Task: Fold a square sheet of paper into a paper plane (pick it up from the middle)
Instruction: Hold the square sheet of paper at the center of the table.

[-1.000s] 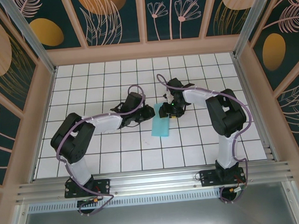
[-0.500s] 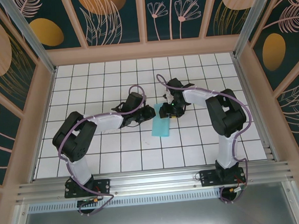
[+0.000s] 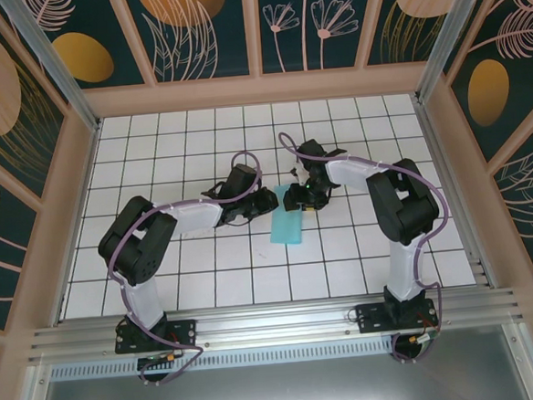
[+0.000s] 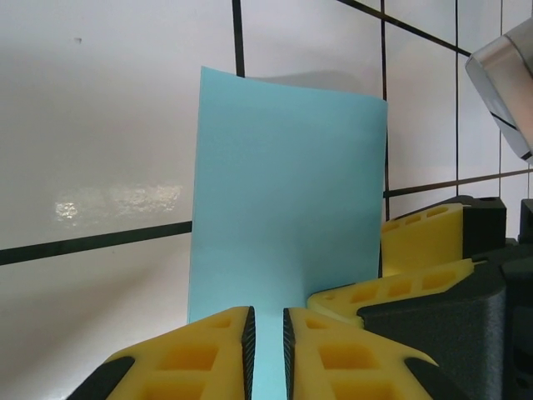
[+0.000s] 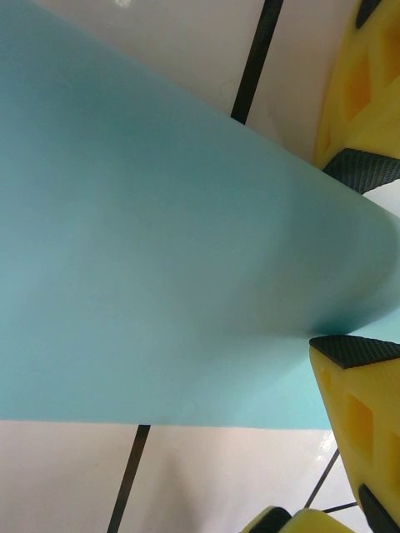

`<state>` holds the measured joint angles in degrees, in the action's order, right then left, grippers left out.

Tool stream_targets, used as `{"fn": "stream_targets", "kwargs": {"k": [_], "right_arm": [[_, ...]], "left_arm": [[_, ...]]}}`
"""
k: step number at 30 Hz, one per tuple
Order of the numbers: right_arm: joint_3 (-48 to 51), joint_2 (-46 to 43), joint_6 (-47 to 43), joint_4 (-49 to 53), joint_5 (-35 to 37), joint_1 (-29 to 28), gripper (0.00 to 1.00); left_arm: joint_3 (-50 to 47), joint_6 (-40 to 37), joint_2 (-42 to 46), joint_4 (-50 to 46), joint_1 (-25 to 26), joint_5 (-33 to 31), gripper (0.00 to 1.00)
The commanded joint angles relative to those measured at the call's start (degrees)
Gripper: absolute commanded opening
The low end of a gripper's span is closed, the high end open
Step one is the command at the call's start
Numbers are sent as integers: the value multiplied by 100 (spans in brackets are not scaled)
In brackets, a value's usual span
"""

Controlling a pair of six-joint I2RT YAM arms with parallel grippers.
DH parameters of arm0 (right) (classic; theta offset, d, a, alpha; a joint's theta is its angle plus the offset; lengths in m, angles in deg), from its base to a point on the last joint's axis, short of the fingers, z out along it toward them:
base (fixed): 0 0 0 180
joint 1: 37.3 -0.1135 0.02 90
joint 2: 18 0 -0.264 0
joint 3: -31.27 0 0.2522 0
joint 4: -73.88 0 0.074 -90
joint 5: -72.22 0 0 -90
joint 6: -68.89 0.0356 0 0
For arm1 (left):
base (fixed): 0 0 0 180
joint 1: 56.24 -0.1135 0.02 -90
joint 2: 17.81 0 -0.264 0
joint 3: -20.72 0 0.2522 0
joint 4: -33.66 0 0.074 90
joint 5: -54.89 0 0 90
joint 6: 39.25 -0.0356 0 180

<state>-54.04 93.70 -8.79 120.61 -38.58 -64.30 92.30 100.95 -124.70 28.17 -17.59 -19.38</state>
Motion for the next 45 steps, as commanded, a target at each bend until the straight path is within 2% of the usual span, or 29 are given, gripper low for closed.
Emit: {"fn": "stream_targets", "kwargs": {"k": [1, 5, 12, 20, 28, 32, 35, 39, 40, 42, 44, 45], "right_arm": [[244, 530, -71, 191, 805, 24, 55], [238, 549, -80, 201, 848, 23, 55], [206, 570, -61, 195, 806, 27, 55], [176, 607, -72, 213, 803, 15, 55], [159, 518, 70, 125, 819, 6, 57], [160, 57, 306, -152, 627, 21, 60], [154, -506, 682, -249, 891, 69, 63], [485, -1277, 1059, -656, 781, 100, 65], [618, -1419, 1179, -785, 674, 114, 63], [914, -1605, 1359, -1173, 81, 125, 54], [1254, -1716, 1716, -1730, -419, 117, 35], [1434, -1775, 1907, -1988, -521, 109, 33]], "left_arm": [[182, -36, -33, 26, 11, 148, 19], [300, 4, -301, 63, 17, 494, 16], [370, 50, -516, -63, 18, 423, 14], [406, -21, -750, -71, 18, 621, 15], [194, -150, -799, -234, 16, 380, 15], [98, -133, -789, -186, 16, 344, 15], [93, -149, -789, -159, 18, 352, 15], [114, -161, -831, -171, 15, 335, 15], [119, -175, -827, -185, 20, 328, 15], [90, -177, -789, -177, 21, 301, 15], [117, -198, -797, -208, 13, 292, 15], [132, -201, -806, -220, 19, 291, 15]]}}
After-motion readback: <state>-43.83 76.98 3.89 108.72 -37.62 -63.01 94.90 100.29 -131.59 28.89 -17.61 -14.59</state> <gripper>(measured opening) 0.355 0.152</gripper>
